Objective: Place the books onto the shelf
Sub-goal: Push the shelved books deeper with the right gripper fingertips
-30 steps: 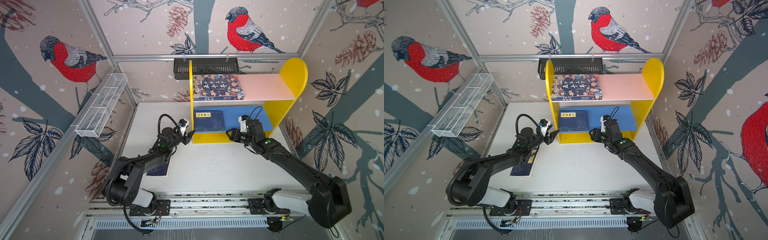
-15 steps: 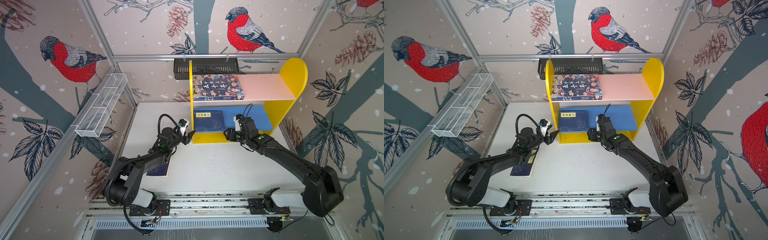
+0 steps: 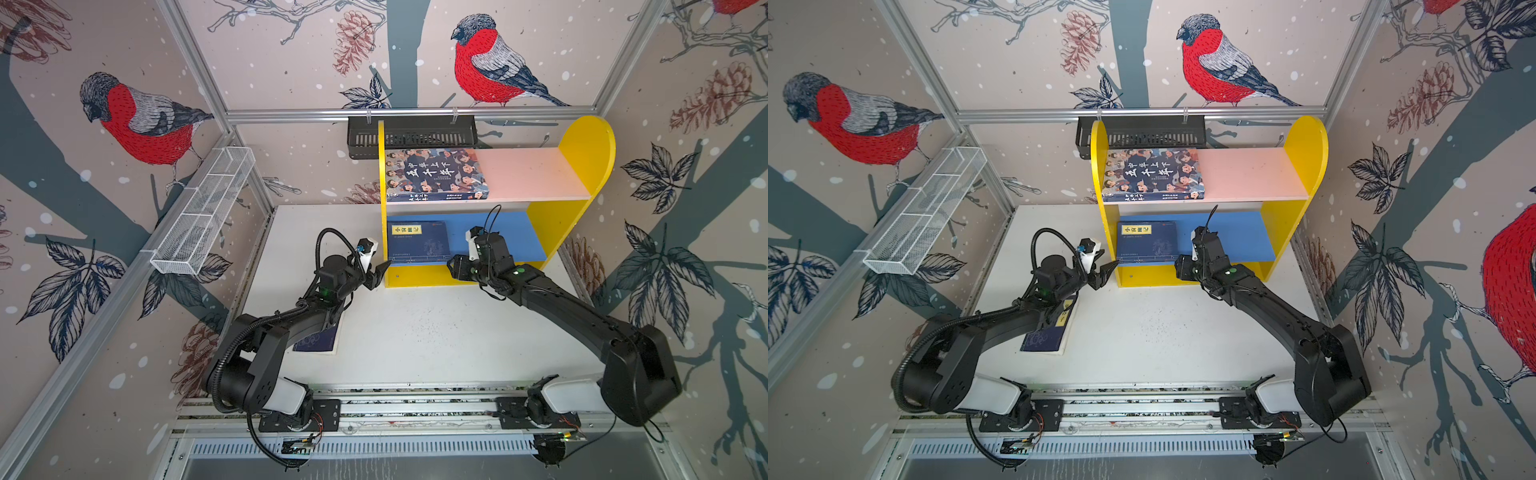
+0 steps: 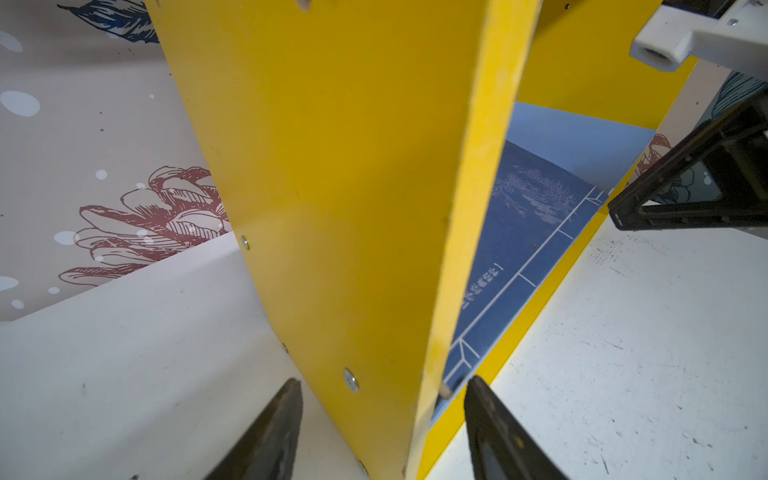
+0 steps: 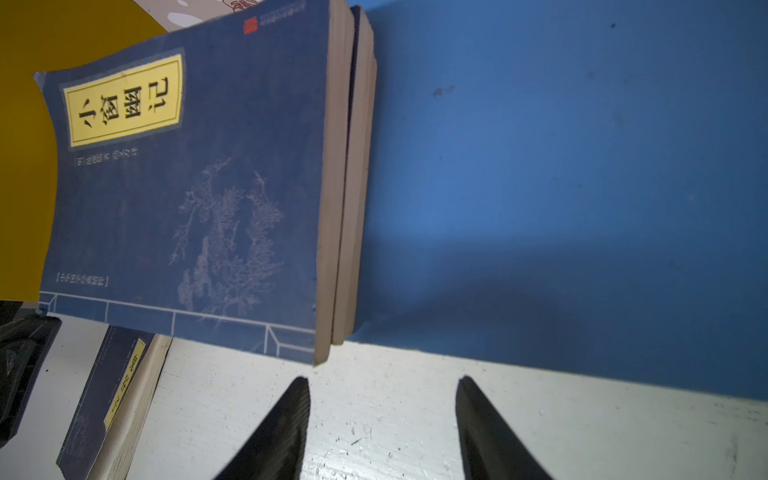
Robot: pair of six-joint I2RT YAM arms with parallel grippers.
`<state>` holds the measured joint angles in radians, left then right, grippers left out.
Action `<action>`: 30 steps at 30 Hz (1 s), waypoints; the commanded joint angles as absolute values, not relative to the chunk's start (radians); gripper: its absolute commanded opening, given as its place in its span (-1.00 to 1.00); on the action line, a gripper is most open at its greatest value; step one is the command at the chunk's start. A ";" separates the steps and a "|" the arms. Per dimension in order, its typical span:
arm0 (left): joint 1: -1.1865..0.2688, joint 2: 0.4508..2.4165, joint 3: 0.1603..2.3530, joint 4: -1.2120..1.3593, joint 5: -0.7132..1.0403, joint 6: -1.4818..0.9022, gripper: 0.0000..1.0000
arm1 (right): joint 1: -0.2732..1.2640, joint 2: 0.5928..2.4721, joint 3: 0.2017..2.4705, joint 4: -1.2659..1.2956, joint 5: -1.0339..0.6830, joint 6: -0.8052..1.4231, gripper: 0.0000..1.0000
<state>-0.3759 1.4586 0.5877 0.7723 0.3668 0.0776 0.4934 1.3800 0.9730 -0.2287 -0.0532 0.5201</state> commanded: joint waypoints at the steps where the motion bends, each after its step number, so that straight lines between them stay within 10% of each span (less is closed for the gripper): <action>1: -0.377 1.456 0.586 0.797 0.376 0.086 0.25 | 0.492 1.388 0.989 -0.212 -0.044 0.508 0.15; 30: -0.377 1.456 0.592 0.801 0.362 0.078 0.21 | 0.489 1.416 1.022 -0.224 -0.064 0.492 0.15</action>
<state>-0.3759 1.4586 0.5877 0.7723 0.3656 0.0750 0.4892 1.4124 1.0138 -0.2333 -0.0570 0.4984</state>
